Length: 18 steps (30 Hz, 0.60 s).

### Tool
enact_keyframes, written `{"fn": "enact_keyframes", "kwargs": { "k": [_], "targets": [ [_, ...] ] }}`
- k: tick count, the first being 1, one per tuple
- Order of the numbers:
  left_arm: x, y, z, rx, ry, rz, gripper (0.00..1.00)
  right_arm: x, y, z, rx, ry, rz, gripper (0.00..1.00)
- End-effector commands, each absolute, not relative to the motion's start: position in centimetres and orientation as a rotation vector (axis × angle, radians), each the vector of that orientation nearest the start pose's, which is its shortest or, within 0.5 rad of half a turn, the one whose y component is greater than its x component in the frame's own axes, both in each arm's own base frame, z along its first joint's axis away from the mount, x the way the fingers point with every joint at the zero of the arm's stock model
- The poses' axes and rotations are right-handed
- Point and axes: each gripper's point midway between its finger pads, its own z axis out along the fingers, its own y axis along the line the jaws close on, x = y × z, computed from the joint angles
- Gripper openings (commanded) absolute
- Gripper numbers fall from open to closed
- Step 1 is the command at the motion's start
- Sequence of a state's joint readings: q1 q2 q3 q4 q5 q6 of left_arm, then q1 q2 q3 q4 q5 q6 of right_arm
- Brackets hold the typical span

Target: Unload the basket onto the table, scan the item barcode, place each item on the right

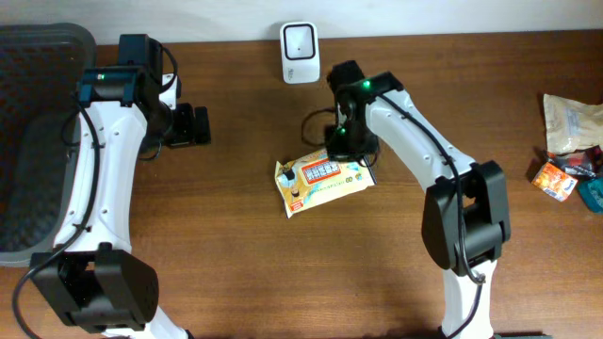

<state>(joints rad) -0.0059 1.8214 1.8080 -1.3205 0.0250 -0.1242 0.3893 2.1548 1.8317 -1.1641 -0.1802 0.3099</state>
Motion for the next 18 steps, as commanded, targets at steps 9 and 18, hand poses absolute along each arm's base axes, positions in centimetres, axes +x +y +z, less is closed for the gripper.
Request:
{"fn": "enact_keyframes", "kwargs": {
  "k": [9, 18],
  "targets": [
    [38.7, -0.5, 19.2, -0.167, 2.887, -0.054, 0.99, 37.0, 22.3, 1.3, -0.051, 3.103, 0.22, 0.04],
    [38.7, -0.5, 19.2, -0.167, 2.887, -0.054, 0.99, 37.4, 20.5, 3.7, -0.074, 3.075, 0.177, 0.04]
  ]
}}
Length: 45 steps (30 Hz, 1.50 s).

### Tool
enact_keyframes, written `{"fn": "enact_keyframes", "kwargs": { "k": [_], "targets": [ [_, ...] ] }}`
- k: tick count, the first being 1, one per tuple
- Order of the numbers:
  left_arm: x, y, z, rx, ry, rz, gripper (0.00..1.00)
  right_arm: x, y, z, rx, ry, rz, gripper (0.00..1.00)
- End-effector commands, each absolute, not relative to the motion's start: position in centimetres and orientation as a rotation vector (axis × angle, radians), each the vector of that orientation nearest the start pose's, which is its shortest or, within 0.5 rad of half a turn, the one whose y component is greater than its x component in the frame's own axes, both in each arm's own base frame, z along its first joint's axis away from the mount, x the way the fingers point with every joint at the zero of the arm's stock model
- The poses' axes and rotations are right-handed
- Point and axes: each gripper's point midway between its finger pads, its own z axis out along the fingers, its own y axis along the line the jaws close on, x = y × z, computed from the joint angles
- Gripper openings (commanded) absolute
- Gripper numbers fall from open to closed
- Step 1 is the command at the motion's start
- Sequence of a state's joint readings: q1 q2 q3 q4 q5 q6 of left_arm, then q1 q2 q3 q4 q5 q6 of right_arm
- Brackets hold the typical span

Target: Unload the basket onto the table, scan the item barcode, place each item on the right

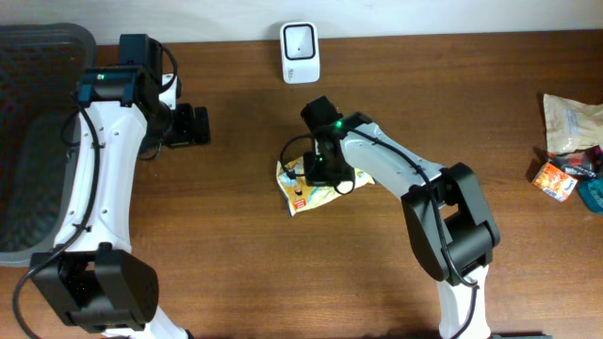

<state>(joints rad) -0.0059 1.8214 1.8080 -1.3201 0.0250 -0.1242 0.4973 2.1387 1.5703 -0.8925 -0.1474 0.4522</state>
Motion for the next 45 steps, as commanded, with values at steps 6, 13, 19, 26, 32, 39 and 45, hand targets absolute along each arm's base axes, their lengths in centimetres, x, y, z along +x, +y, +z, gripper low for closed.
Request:
{"fn": "enact_keyframes", "kwargs": {
  "k": [6, 13, 19, 26, 32, 39, 45],
  "targets": [
    [38.7, -0.5, 19.2, -0.167, 2.887, -0.054, 0.99, 38.6, 20.5, 13.4, -0.191, 2.971, 0.205, 0.37],
    [38.7, -0.8, 19.2, -0.163, 2.888, -0.077, 0.99, 40.1, 15.7, 17.9, -0.086, 2.915, 0.068, 0.99],
    [38.6, -9.9, 21.5, -0.021, 2.792, -0.822, 0.99, 40.4, 13.4, 17.6, -0.018, 2.937, 0.048, 0.88],
    [35.3, -17.1, 16.5, 0.268, 2.882, -0.872, 0.55, 40.5, 13.0, 15.4, -0.045, 2.985, 0.026, 0.28],
    [34.8, -21.5, 12.4, 0.241, 2.876, -0.906, 0.21, 41.2, 13.6, 12.7, -0.056, 3.059, 0.225, 0.04],
    [35.7, -21.1, 7.9, 0.036, 2.882, -0.766, 0.0, 41.0, 16.3, 9.2, -0.122, 3.132, 0.599, 0.04],
    [35.7, -21.2, 2.9, -0.046, 2.961, -0.748, 0.0, 40.3, 17.1, 4.3, -0.097, 3.183, 0.691, 0.04]
  ]
}}
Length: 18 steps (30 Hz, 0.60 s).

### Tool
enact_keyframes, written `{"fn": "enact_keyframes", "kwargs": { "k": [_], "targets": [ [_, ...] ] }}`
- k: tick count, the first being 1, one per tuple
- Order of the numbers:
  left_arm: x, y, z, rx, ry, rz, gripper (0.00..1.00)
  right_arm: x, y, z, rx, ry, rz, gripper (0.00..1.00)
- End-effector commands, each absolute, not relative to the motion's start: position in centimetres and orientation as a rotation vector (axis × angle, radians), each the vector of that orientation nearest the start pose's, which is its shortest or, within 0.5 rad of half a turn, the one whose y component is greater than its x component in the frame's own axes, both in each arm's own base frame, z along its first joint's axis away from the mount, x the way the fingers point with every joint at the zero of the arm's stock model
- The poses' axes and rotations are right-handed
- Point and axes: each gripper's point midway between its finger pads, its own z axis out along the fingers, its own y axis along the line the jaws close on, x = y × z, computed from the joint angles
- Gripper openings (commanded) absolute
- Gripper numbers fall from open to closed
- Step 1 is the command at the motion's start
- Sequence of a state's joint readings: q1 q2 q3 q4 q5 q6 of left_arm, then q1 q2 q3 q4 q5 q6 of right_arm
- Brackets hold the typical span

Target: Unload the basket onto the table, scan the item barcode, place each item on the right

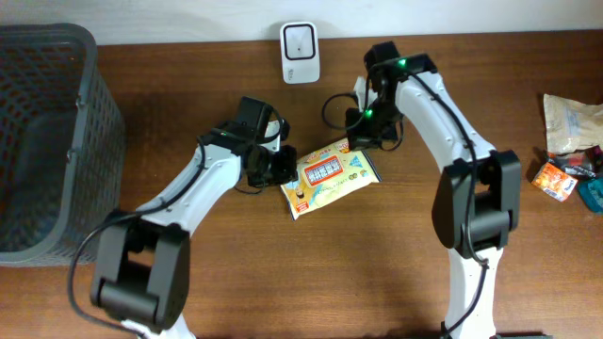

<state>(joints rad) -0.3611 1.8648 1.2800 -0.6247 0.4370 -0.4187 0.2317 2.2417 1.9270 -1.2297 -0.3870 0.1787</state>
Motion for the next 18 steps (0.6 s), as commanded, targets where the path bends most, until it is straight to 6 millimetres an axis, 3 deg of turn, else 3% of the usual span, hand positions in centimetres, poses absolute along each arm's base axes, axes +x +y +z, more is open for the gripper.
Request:
{"fn": "enact_keyframes", "kwargs": {
  "k": [1, 4, 6, 9, 13, 18],
  "targets": [
    [35.7, -21.1, 2.1, -0.052, 2.975, -0.743, 0.0, 40.0, 17.1, 3.6, -0.094, 3.191, 0.69, 0.04],
    [35.7, -20.3, -0.4, -0.084, 3.02, -0.682, 0.0, 39.1, 16.4, 1.1, -0.085, 3.225, 0.643, 0.04],
    [36.3, -18.4, -1.2, -0.135, 3.028, -0.569, 0.0, 38.7, 13.7, -0.6, 0.027, 3.27, 0.38, 0.04],
    [37.3, -15.8, -0.8, -0.205, 3.021, -0.45, 0.0, 38.5, 10.8, -1.2, 0.115, 3.284, 0.098, 0.04],
    [39.9, -11.5, 1.8, -0.286, 2.979, -0.269, 0.0, 37.9, 10.5, -0.4, 0.13, 3.3, 0.07, 0.04],
    [42.1, -10.9, 6.4, -0.25, 2.927, -0.284, 0.0, 37.9, 10.6, 3.3, 0.163, 3.253, 0.089, 0.04]
  ]
}}
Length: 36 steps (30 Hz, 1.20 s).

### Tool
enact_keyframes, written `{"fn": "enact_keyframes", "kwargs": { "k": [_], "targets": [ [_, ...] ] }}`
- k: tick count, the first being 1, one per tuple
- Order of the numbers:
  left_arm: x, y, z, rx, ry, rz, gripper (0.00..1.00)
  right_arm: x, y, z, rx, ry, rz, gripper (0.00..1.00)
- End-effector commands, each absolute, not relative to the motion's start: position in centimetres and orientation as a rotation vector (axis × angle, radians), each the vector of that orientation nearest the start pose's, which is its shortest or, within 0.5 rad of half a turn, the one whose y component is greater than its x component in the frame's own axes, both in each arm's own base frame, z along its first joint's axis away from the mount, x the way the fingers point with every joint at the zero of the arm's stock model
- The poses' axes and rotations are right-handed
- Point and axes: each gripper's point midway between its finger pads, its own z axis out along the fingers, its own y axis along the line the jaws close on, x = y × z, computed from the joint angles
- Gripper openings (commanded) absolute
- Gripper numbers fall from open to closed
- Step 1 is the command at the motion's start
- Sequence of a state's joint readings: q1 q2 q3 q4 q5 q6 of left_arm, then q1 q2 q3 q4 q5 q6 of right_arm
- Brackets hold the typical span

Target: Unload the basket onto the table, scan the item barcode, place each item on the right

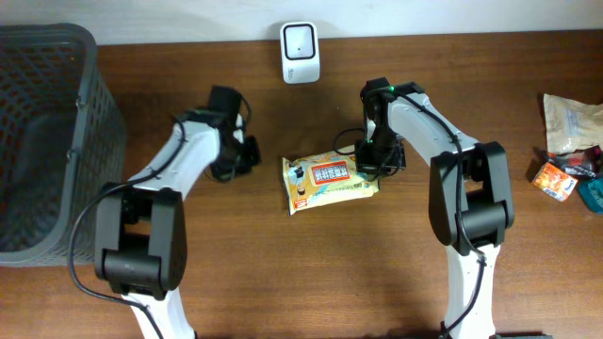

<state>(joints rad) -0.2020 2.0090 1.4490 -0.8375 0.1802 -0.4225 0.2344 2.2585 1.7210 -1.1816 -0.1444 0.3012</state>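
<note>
The item, a yellow snack packet (330,181) with a red and white label facing up, lies flat mid-table. A white barcode scanner (300,40) stands at the table's back edge, above and left of it. My right gripper (374,162) is down at the packet's right end, touching or just over its edge; its jaws are hidden under the wrist. My left gripper (245,155) sits on the left, a short gap from the packet's left edge, with nothing seen in it; its opening is too small to read.
A dark mesh basket (102,113) fills the far left of the table. A beige bag (570,121) and some small orange and teal packets (556,179) lie at the far right edge.
My left gripper has drawn back left from the packet's left edge. My right gripper has moved from above the packet's top right corner down onto its right end. The packet now lies more level.
At first my right gripper was over the packet's top edge and the left arm stayed far left. Then the right gripper covered the packet's middle. Later the left gripper reached the packet's left edge, with the right near its top right corner. Now the left stands apart and the right at its right end.
</note>
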Motion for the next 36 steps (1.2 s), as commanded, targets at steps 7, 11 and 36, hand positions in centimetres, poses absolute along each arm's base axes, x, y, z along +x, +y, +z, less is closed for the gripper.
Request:
{"fn": "enact_keyframes", "kwargs": {
  "k": [7, 11, 36],
  "targets": [
    [40.0, -18.0, 8.9, -0.12, 2.948, -0.776, 0.0, 38.0, 11.5, 7.7, 0.152, 3.179, 0.204, 0.05],
    [38.1, -22.6, 7.4, 0.041, 2.932, -0.906, 0.0, 38.7, 13.5, 6.7, 0.11, 3.151, 0.377, 0.04],
    [41.2, -16.4, 9.8, -0.173, 2.785, -0.408, 0.0, 37.0, 12.2, 5.8, 0.088, 3.122, 0.31, 0.04]
  ]
}}
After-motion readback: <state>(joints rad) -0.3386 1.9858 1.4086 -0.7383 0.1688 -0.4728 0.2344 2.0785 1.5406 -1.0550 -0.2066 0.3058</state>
